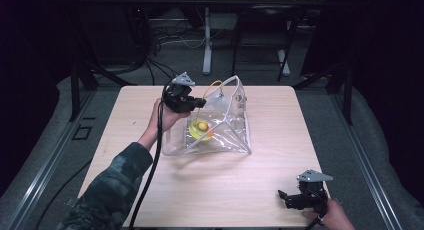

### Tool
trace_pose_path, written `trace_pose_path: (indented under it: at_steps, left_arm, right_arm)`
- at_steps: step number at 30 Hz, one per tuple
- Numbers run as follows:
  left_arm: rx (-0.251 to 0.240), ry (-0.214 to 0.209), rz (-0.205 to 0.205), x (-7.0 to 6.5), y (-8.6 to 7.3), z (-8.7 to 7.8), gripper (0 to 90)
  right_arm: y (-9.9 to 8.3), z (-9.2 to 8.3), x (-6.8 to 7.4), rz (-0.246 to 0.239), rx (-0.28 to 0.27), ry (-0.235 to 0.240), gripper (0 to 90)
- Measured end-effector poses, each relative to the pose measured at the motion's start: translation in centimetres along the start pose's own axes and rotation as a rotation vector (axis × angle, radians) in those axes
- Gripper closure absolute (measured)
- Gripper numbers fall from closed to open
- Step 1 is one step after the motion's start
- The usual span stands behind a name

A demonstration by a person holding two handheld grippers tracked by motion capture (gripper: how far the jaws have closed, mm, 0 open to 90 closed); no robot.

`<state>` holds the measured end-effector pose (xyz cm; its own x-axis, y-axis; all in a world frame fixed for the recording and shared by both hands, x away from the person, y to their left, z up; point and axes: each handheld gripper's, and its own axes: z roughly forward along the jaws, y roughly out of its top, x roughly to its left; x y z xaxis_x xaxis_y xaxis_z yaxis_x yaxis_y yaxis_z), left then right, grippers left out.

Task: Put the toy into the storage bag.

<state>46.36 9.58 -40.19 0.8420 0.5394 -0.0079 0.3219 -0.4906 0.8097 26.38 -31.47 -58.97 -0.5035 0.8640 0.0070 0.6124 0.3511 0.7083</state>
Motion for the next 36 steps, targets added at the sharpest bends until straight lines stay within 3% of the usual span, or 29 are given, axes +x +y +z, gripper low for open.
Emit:
trace_pose_path:
  at_steps: [5, 13, 16, 19, 25, 36]
  left_arm:
    - [-0.008, 0.001, -0.006, -0.1, -0.2, 0.8, 88.3]
    - [0.037, -0.003, -0.012, -0.2, -1.2, 2.3, 88.3]
    - [0.038, -0.001, -0.025, -0.1, -1.9, 2.7, 88.2]
    - [0.037, -0.005, -0.043, 0.2, -2.0, 2.8, 88.3]
    - [0.059, 0.040, -0.057, 0.4, -2.4, 3.0, 88.2]
    - [0.068, 0.020, -0.080, 0.7, -2.7, 2.9, 85.8]
  right_arm:
    - [0.0, 0.0, 0.0, 0.003, -0.003, -0.001, 0.0]
    - [0.1, -0.2, -0.1, -0.017, 0.021, -0.017, 0.0]
    - [0.0, 0.0, 0.0, 0.000, 0.000, -0.004, 0.0]
    - [0.0, 0.0, 0.0, -0.002, 0.003, -0.003, 0.0]
    - [0.0, 0.0, 0.0, -0.002, 0.003, -0.003, 0.0]
    - [0.0, 0.0, 0.0, -0.002, 0.003, -0.003, 0.0]
